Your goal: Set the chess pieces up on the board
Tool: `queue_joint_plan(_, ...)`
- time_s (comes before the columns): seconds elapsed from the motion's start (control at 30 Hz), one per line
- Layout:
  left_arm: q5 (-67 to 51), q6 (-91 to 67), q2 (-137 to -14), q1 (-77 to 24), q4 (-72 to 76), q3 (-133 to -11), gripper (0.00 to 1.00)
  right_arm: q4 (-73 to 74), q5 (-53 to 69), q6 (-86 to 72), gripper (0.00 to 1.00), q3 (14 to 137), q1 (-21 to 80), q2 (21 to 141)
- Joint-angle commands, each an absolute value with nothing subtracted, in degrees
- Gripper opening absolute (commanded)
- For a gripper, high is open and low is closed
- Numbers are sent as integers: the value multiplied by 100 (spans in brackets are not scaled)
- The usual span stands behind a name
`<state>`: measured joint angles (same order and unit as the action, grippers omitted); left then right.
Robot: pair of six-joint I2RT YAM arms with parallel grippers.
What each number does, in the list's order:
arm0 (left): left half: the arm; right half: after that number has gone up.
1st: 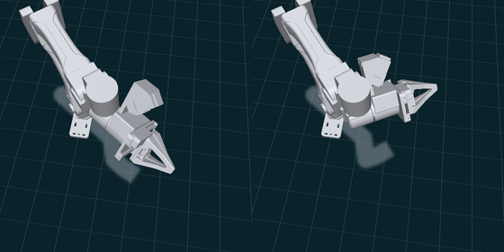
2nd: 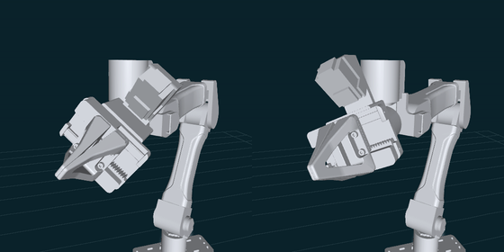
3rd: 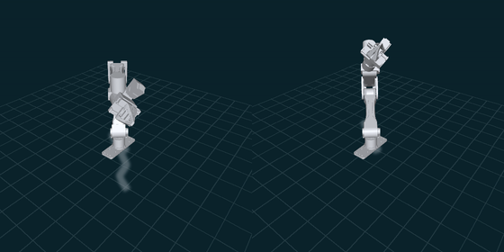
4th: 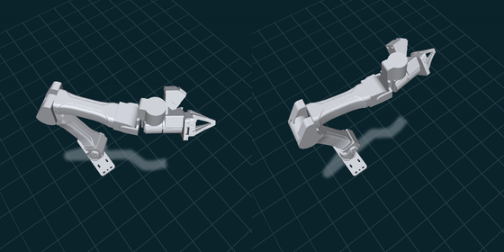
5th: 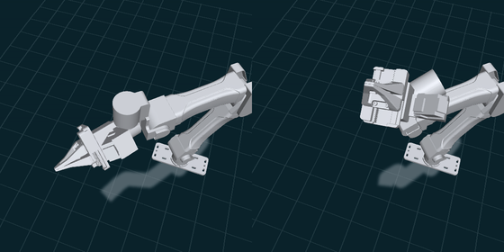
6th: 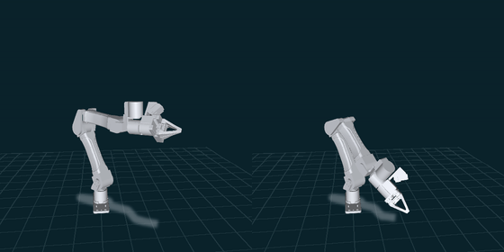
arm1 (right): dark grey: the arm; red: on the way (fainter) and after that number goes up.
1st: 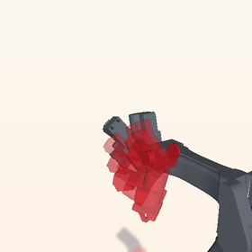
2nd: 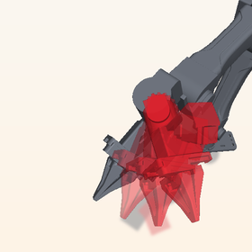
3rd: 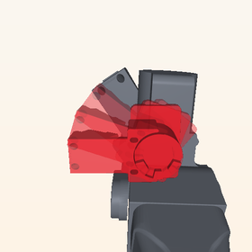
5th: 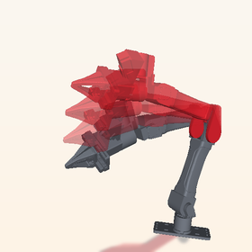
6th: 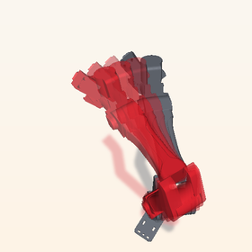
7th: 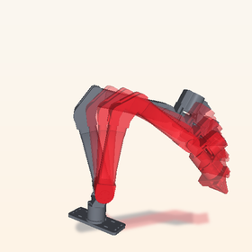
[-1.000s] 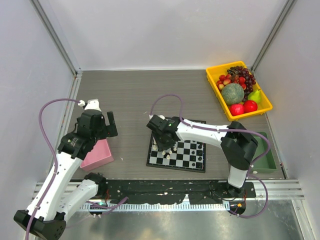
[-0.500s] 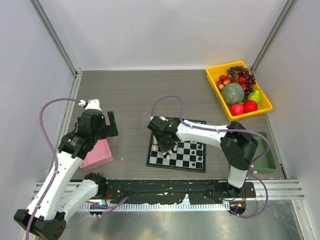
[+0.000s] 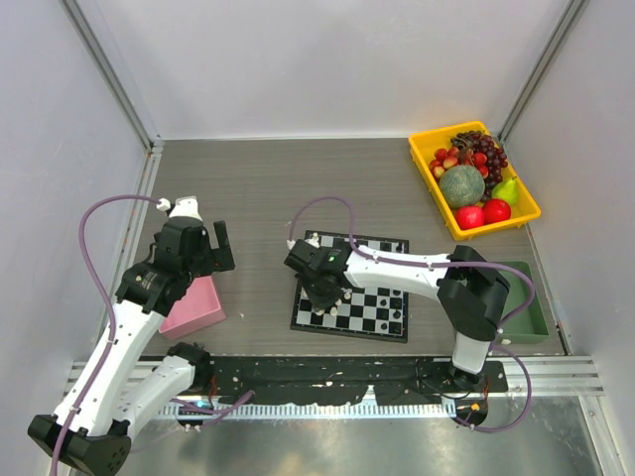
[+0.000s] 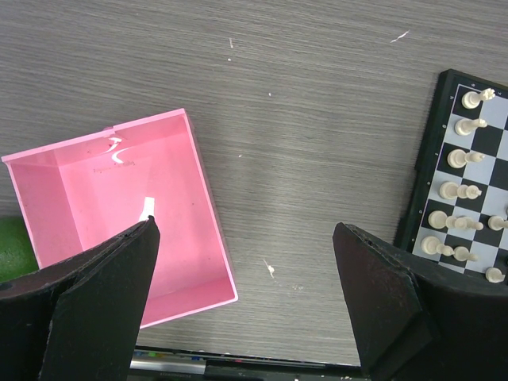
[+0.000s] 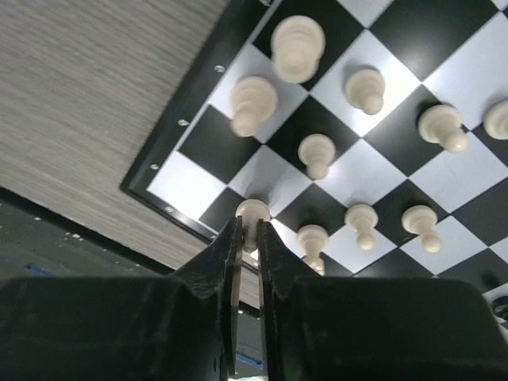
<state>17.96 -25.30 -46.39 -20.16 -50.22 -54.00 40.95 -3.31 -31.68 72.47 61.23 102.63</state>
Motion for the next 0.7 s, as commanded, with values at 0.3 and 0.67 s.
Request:
queue_joint_plan(0.3,1855,-2540,-4579,-1986,-4843,-5396,100,3955,-545,-3032,12,8007,6284,10608)
queue_joint_plan(0.67,1890,-2558,-4570,-1986,-4852,-5370,99,3885,-624,-3059,13,8121,6284,10828)
